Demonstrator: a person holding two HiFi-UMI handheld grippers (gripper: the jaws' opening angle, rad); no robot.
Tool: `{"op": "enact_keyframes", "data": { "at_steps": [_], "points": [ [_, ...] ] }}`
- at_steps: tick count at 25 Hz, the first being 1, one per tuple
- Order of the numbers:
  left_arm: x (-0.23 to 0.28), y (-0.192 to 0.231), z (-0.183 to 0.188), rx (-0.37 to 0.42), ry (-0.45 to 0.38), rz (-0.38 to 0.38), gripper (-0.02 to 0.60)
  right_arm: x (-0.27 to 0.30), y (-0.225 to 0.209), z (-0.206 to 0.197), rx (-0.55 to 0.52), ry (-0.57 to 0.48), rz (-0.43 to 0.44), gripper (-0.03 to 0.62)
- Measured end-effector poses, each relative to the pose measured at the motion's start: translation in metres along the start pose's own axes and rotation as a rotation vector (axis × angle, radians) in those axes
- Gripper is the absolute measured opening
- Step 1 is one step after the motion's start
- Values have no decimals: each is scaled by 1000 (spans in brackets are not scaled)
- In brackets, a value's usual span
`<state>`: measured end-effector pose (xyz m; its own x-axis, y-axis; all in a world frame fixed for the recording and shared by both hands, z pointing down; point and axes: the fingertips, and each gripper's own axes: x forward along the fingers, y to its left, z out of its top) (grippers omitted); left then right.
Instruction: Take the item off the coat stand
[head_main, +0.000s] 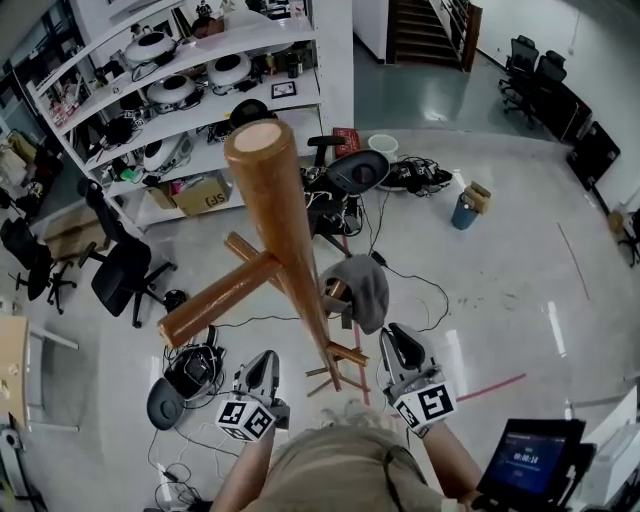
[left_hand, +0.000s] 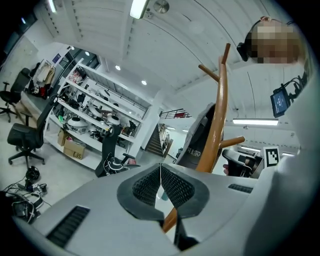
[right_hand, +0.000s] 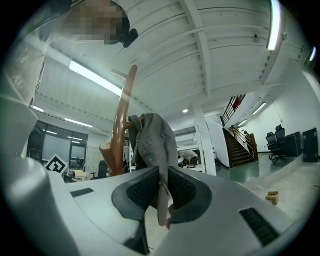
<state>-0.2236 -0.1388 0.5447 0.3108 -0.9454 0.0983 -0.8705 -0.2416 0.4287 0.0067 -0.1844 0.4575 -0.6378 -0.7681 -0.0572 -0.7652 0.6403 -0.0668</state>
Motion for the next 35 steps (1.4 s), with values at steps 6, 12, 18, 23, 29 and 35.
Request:
{"op": "enact_keyframes", "data": {
  "at_steps": [6,12,18,23,29,35],
  "points": [
    [10,-12,4,9,-21,29,18,3,-17,14,13,-29,29,39],
    [8,-19,2,9,-37,73,18,2,-21,16,20,-25,80,39],
    [-1,-24,0,2,-49,124,18,5,-27,12,37,-24,128,38],
    [-4,-25,-5,-4,-60,140,18,6,-24,17,42,-65,169,40],
    [4,-26,-2,-4,-64,116,18,11,-13,9,30,-32,238,159],
    [13,-23,15,19,-62,57,18,18,-8,6,74,-29,224,216]
  ]
}}
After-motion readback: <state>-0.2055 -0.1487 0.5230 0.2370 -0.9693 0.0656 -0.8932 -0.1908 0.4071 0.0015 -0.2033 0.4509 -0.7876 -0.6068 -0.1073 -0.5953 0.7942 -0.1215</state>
